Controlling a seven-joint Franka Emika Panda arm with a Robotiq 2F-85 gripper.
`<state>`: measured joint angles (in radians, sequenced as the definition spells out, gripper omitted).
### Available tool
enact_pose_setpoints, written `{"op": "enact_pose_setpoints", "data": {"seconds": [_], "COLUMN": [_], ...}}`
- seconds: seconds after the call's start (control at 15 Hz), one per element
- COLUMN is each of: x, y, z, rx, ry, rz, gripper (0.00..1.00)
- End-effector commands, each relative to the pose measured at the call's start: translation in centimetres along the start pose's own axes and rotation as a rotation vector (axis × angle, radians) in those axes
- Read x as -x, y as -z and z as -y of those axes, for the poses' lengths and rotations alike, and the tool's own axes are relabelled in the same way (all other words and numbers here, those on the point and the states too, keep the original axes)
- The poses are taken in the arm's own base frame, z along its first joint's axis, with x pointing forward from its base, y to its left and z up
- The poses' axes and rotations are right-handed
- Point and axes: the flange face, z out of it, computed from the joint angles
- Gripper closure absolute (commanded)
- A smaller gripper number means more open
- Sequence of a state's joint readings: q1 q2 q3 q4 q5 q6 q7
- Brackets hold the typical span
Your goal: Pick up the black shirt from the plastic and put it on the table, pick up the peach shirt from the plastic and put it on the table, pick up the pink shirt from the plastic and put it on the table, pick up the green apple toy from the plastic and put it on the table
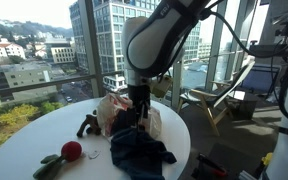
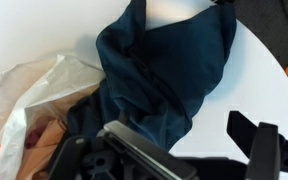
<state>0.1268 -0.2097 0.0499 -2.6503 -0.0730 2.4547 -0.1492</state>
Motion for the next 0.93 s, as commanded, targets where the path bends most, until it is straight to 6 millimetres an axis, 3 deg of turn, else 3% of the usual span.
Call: {"op": "enact_pose_setpoints", "data": {"seconds": [0.0,0.53,0.6,0.67,0.87], "x": [-3.9,-7.4,-7.6,-7.6,-7.6], "y": [-3.2,-11.1,-11.7,-11.9,-11.8], "z": [-1.4,-3.3,-3.5,-3.6,-4.0], "rx": [0.043,0.104,0.106,0.111,0.125], "ry": [-0.04,-0.112,-0.114,-0.114,-0.125], "rz": [-0.019,0.063,0.075,0.081,0.075], "gripper": [0.0,0.0,0.25,0.25,0.49]}}
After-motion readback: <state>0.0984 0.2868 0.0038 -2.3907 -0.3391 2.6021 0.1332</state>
